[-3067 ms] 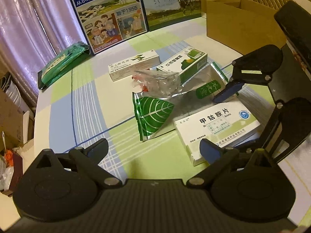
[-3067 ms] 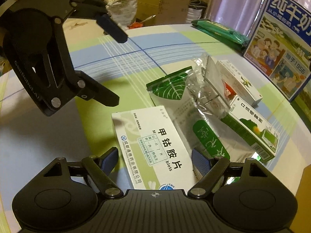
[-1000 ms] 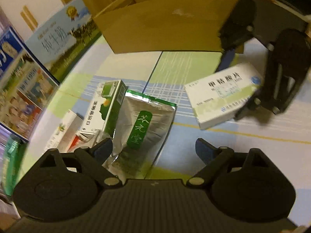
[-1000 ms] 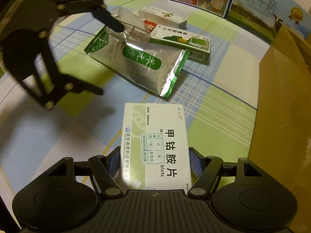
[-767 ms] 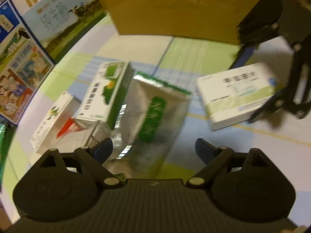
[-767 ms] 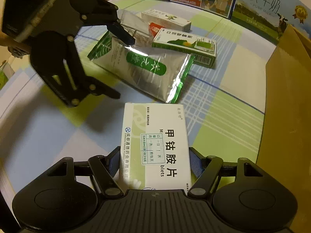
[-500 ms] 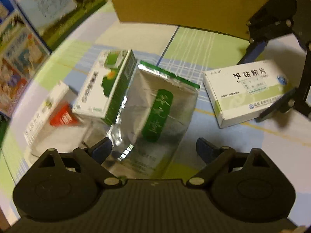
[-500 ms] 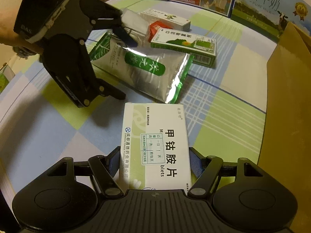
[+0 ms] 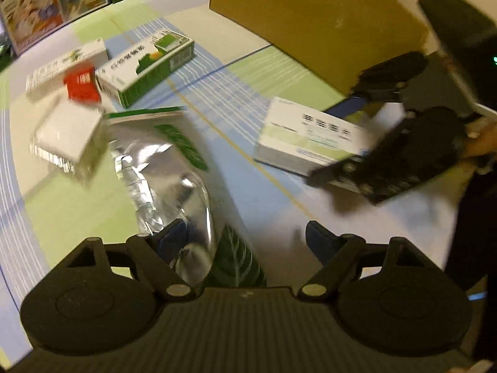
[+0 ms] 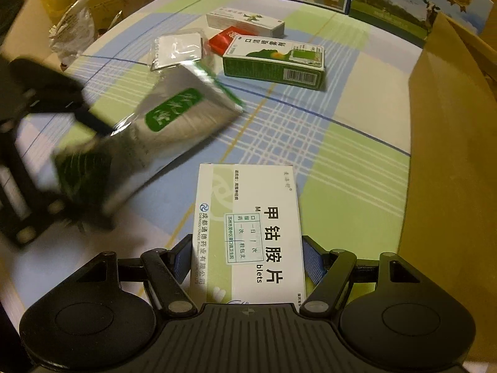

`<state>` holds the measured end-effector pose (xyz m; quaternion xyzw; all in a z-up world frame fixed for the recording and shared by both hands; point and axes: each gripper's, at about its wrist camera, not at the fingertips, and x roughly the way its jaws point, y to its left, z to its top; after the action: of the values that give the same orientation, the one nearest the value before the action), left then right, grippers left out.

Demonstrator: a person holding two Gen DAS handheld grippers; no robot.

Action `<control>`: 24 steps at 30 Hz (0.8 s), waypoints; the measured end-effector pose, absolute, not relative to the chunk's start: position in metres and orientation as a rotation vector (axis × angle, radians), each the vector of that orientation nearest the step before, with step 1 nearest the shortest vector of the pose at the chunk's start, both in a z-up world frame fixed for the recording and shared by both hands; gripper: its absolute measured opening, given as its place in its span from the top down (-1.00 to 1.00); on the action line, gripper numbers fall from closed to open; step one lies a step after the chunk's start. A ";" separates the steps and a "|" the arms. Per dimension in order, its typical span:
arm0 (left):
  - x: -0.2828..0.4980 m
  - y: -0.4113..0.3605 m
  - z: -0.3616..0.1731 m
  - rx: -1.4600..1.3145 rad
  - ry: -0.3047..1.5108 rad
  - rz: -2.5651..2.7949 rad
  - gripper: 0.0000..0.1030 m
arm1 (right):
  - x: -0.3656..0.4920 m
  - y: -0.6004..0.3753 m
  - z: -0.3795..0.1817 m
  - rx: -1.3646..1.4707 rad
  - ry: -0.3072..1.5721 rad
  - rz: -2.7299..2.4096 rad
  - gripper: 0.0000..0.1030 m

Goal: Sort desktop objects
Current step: 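Lift the white box with the right tool while the left tool moves to the silver foil bag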

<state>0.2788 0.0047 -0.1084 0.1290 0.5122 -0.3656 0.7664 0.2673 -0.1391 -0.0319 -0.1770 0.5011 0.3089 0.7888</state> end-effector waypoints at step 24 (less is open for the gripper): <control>0.305 0.025 -0.114 0.037 1.072 -0.419 -0.64 | 0.273 -0.125 -0.038 -0.333 1.051 0.583 -0.32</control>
<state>0.3046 0.0249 -0.1143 0.0176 0.5069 -0.1982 0.8387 0.2729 -0.1249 -0.0382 -0.1557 0.4922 0.2730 0.8118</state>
